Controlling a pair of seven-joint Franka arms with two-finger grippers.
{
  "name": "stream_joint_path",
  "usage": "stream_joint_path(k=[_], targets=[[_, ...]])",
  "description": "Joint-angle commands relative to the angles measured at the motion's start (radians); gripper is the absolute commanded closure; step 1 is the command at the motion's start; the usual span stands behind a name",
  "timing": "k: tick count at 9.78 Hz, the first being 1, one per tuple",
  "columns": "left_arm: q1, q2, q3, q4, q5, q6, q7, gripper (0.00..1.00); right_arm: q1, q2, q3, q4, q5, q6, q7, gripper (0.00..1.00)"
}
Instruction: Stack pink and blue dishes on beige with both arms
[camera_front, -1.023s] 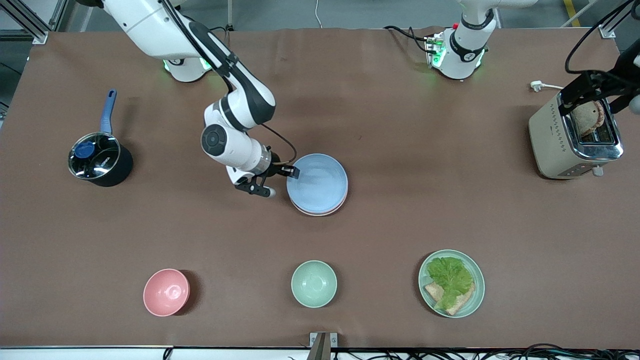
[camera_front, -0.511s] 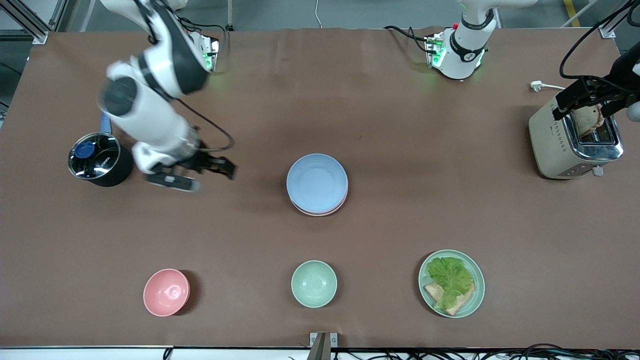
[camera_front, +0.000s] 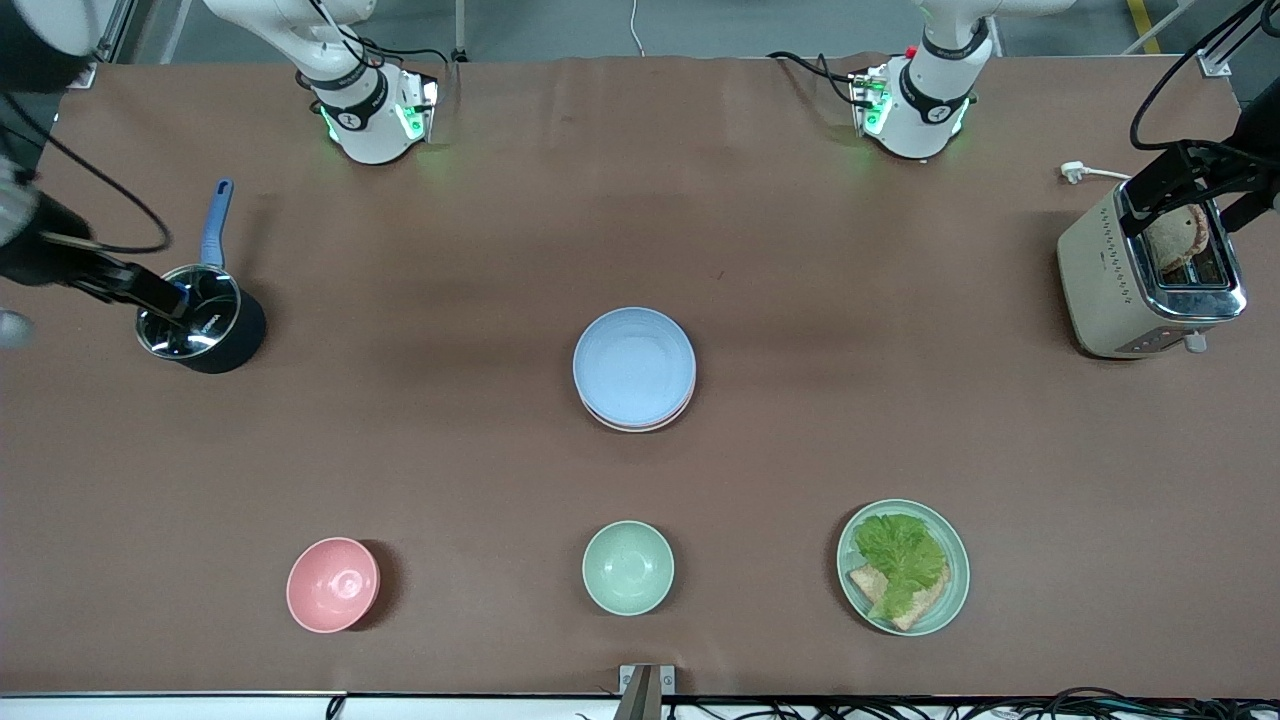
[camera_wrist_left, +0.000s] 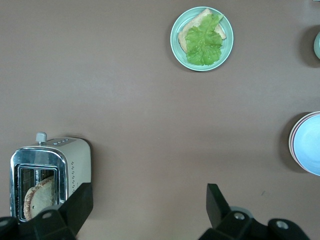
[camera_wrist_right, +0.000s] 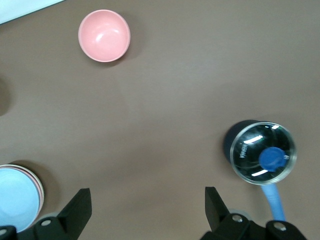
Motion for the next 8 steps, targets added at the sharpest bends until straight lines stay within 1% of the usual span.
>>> stream_joint_path(k=[1,2,4,5,8], targets=[[0.005,0.003,-0.004,-0.037,0.016,0.006,0.069,0.0,-0.015,-0.005,-0.009,0.077,-0.013,-0.114,-0.053,0.0],[0.006,0.004,-0.002,-0.038,0.007,0.006,0.067,0.0,-0.022,-0.016,-0.007,0.098,-0.004,-0.17,-0.082,0.0],[0.008,0.003,-0.001,-0.04,0.003,0.005,0.067,0.0,-0.026,-0.034,-0.007,0.05,-0.001,-0.088,-0.095,0.0],[0.008,0.003,-0.001,-0.04,0.002,0.005,0.065,0.0,-0.03,-0.033,-0.007,0.051,-0.001,-0.091,-0.133,0.0],[0.008,0.004,-0.001,-0.04,0.002,0.001,0.067,0.0,-0.061,-0.031,0.002,0.047,-0.002,-0.1,-0.155,0.0]])
